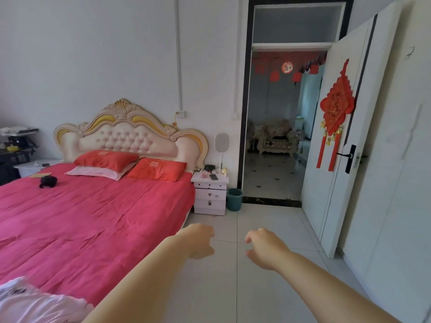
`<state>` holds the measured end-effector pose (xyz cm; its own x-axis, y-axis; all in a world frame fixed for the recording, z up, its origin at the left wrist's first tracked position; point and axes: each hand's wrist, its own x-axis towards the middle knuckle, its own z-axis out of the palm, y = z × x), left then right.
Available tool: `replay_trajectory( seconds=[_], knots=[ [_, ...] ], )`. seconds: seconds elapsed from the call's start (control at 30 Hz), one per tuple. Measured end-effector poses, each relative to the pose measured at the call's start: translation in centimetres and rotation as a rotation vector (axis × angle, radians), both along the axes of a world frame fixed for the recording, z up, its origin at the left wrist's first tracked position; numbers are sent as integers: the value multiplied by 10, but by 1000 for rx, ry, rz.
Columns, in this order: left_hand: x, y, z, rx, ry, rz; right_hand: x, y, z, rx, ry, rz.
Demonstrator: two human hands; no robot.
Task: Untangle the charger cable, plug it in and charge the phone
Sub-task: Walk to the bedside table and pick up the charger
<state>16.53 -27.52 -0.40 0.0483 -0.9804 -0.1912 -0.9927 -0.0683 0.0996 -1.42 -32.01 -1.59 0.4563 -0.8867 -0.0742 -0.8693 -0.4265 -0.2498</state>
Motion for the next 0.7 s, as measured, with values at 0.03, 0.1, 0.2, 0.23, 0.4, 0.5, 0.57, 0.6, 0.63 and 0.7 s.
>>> replay_trajectory(
  seconds=[0.03,0.1,0.2,0.23,0.4,0.5,0.57,0.6,0.63,0.7],
  knots=[
    [7,-15,0,-3,-6,6,7,-17,-1,-4,-7,5],
    [19,-46,2,-15,-21,16,21,-51,-3,-14,-22,15],
    [36,-99,9,-25,-18,27,40,-108,-4,-10,-48,23],
    [42,-114,12,-21,-19,33,45,-124,-3,-10,-49,23],
    [63,-195,11,-41,-29,81,72,-210,-2,-27,-53,0],
    [79,-238,6,-28,-99,119,92,-254,-5,-3,-40,8],
    [95,-268,3,-26,-107,131,108,-284,-9,8,-36,14],
    [104,-283,1,-32,-93,131,117,-299,-11,8,-35,20],
    [113,-299,-1,-37,-80,131,127,-314,-13,5,-33,28],
    [132,-330,-6,-36,-69,120,146,-345,-17,-13,-29,36]
  ],
)
